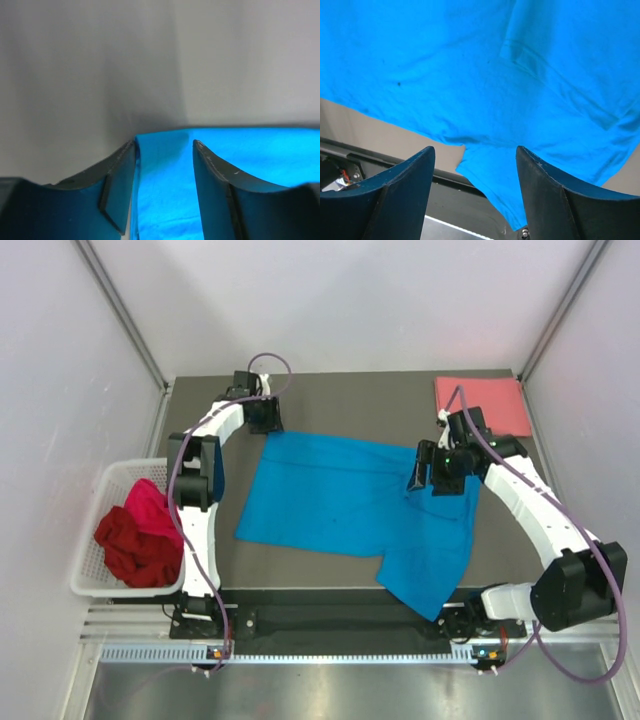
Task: Fold and stack the t-shirts
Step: Fold the tshirt
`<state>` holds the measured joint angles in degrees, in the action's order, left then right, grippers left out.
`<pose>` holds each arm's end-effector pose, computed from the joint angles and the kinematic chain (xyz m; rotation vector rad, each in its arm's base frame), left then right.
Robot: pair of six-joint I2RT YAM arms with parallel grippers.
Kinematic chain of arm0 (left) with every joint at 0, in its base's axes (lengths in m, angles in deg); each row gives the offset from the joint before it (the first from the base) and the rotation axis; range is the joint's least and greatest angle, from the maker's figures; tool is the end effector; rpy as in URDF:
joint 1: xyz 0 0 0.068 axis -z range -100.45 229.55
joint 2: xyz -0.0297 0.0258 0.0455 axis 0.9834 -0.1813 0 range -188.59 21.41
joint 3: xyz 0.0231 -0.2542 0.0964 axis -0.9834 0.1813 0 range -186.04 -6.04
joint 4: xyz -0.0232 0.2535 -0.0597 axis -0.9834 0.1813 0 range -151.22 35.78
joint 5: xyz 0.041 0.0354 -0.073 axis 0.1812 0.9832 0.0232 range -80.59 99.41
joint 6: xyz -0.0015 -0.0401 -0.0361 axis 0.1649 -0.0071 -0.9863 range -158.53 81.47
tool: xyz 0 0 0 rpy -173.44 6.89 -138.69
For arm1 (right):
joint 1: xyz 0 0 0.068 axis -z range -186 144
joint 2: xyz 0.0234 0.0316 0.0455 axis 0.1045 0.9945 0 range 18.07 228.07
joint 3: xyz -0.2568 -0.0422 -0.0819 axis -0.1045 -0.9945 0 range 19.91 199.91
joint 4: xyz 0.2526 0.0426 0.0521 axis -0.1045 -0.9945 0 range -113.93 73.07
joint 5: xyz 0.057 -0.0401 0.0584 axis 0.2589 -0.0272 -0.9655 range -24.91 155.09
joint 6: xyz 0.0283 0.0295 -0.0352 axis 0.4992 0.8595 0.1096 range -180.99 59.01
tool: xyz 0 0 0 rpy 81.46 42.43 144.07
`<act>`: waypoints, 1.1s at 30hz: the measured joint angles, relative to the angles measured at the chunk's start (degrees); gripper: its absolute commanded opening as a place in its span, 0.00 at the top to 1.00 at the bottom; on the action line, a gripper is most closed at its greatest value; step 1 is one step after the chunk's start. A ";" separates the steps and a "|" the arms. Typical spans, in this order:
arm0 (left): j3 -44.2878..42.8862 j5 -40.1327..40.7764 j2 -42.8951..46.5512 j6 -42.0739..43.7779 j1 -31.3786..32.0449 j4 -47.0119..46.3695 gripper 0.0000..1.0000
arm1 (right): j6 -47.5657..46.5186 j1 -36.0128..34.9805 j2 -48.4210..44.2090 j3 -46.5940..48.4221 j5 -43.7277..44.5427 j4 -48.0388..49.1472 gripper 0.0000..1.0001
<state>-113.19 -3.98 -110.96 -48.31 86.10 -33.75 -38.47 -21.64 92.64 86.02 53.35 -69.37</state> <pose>0.5067 -0.0665 0.1720 0.0285 2.5011 -0.4102 0.2425 0.0753 0.2962 0.0896 2.6856 0.4890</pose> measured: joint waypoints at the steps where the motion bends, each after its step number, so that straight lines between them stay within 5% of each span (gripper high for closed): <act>1: 0.55 -0.22 0.13 0.07 0.07 -0.76 0.48 | 0.00 0.15 0.50 0.02 -0.39 0.37 0.34; 5: 2.29 -0.24 0.68 0.28 0.20 -2.86 0.58 | 0.00 0.46 2.34 0.02 -1.90 0.79 0.34; 12: 1.95 1.03 0.42 -0.31 0.26 -2.14 1.00 | -0.55 1.27 6.21 0.81 -3.32 1.49 0.35; 25: -10.84 15.87 -4.85 2.38 0.85 -2.49 1.00 | -2.36 1.68 8.11 1.36 -3.48 1.95 0.35; 28: -14.78 17.33 -7.34 2.95 0.61 -4.28 0.62 | -2.93 1.68 8.11 0.59 -3.39 1.79 0.35; 29: -15.15 17.77 -7.67 3.06 0.57 -4.55 0.39 | -3.08 1.68 8.11 0.24 -3.37 1.73 0.35; 33: -15.45 20.68 -7.91 2.25 0.42 -3.85 0.15 | -4.70 1.66 7.58 -2.49 -3.37 0.76 0.35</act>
<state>-128.65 16.70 -118.87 -46.06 86.52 -37.60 -43.17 -19.98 100.22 83.53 49.98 -68.61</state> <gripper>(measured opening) 0.776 0.654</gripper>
